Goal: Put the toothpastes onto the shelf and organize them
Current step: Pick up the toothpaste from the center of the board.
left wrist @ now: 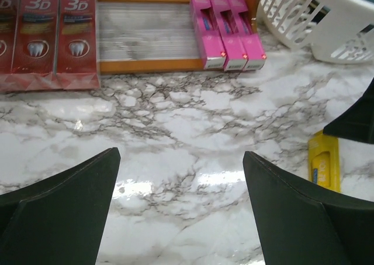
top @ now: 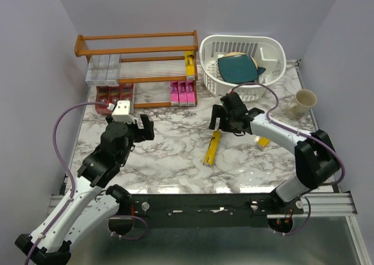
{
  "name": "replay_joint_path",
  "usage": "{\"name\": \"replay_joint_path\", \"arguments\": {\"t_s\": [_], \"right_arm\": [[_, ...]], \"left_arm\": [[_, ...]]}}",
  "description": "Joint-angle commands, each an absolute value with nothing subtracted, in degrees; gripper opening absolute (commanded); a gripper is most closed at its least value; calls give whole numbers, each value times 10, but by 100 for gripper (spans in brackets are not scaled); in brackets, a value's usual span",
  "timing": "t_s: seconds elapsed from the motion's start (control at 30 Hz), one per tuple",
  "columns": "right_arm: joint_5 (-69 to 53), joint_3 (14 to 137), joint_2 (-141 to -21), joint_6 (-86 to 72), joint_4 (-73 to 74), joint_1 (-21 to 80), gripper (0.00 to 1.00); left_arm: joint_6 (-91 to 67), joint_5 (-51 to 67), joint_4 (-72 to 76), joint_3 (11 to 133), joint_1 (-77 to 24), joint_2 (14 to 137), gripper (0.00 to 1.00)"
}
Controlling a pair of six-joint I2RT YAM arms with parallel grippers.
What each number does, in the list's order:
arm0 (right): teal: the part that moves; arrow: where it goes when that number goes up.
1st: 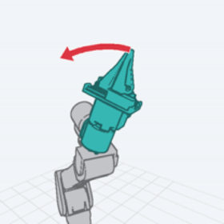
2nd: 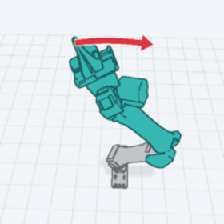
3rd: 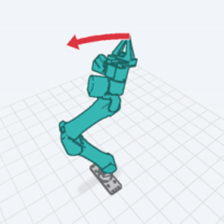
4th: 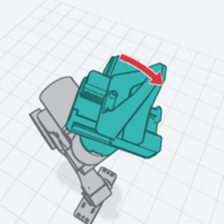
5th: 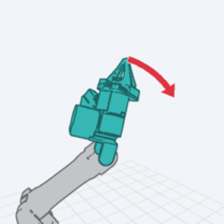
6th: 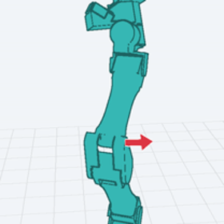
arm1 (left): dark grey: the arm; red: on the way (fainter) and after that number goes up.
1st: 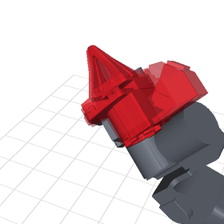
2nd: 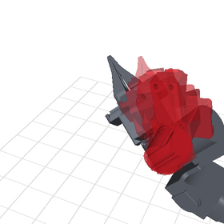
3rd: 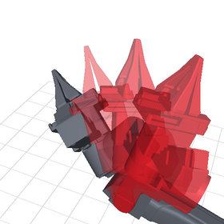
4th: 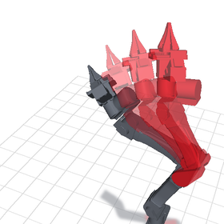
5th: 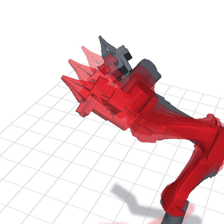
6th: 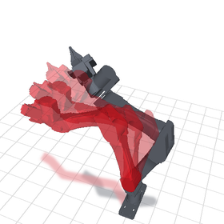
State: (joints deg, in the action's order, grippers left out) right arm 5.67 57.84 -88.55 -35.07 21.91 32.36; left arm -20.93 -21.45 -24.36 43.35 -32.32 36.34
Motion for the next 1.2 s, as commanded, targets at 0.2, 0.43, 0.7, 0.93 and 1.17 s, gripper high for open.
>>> {"name": "replay_joint_path", "arguments": {"t_s": [0.2,0.43,0.7,0.93,1.17], "right_arm": [[146,705,-1024,-417,383,360,81],[149,742,-1079,-425,421,382,68],[145,733,-1092,-431,409,388,55],[129,705,-1063,-435,365,388,38],[106,628,-970,-455,250,388,30]], "left_arm": [[-163,-226,-279,389,-311,295,99],[-158,-189,-272,382,-283,285,99],[-164,-142,-256,374,-248,282,99],[-179,-95,-247,372,-233,304,99],[-238,-2,-207,357,-232,324,99]]}}
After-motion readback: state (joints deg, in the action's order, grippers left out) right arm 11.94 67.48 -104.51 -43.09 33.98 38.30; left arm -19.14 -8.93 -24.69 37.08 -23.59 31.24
